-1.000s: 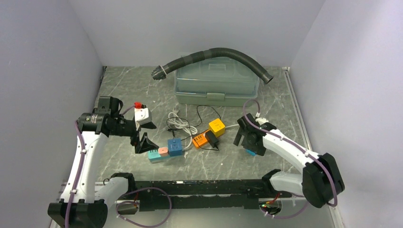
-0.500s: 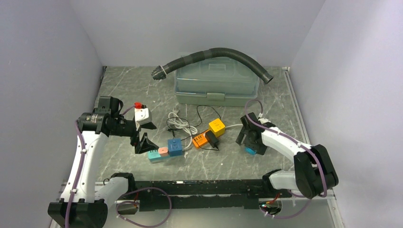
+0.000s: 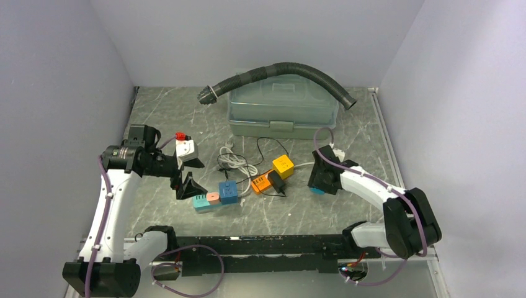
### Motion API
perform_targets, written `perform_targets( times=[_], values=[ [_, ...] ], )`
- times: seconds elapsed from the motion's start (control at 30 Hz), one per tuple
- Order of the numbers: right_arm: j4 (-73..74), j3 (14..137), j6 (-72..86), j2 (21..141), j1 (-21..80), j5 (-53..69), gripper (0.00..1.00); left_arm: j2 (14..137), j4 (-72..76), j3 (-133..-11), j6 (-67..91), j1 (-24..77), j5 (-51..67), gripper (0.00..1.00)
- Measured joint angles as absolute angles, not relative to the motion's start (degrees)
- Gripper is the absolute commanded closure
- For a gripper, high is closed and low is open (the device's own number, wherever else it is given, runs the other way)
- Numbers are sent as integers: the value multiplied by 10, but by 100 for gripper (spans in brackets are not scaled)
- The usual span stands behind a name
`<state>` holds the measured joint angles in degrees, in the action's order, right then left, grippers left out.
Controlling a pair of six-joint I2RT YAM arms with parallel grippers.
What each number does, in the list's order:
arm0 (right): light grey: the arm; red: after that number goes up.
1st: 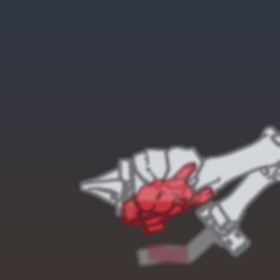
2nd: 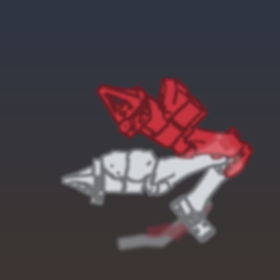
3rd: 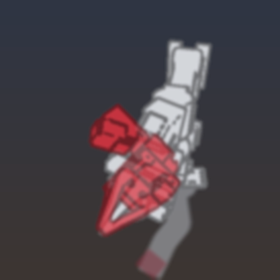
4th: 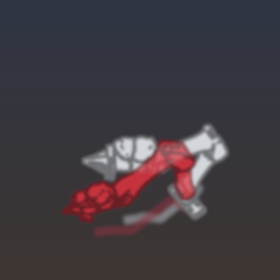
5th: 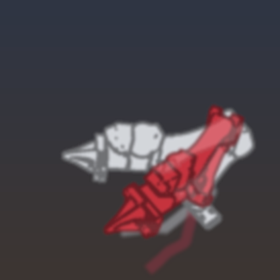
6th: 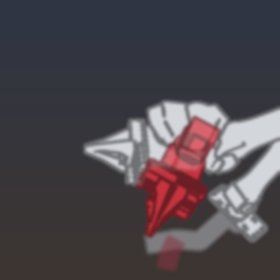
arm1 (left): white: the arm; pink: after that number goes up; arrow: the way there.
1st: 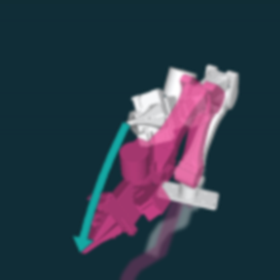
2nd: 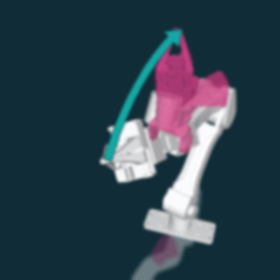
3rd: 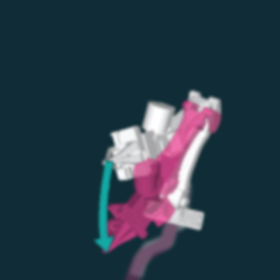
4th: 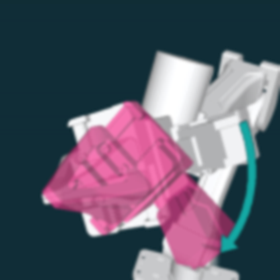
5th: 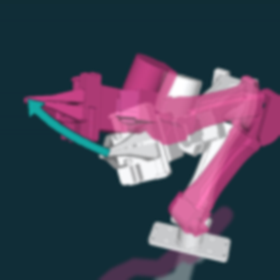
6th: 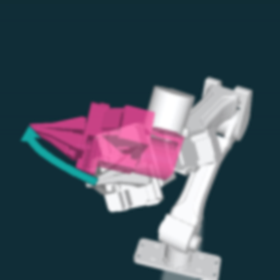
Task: Insert the plug
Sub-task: Pick up the plug from the center of the board.
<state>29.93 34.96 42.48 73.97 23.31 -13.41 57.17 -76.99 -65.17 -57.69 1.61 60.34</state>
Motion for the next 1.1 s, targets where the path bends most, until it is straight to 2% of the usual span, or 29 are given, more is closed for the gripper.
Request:
perform_targets(
  times=[0.17,0.43,0.67,0.8,1.0,1.1],
  values=[
    [286,360,368,720,268,-78,68,579,-769,-655,-578,16,604,1],
    [319,476,258,631,324,9,65,591,-769,-668,-606,16,608,1],
    [385,531,233,572,358,68,65,592,-726,-669,-618,18,622,1],
    [408,595,219,603,396,112,63,587,-661,-665,-649,33,621,1],
    [399,732,184,719,464,158,62,523,-528,-602,-770,61,612,1],
    [389,781,168,773,495,182,62,512,-521,-612,-862,64,616,1]
  ],
)
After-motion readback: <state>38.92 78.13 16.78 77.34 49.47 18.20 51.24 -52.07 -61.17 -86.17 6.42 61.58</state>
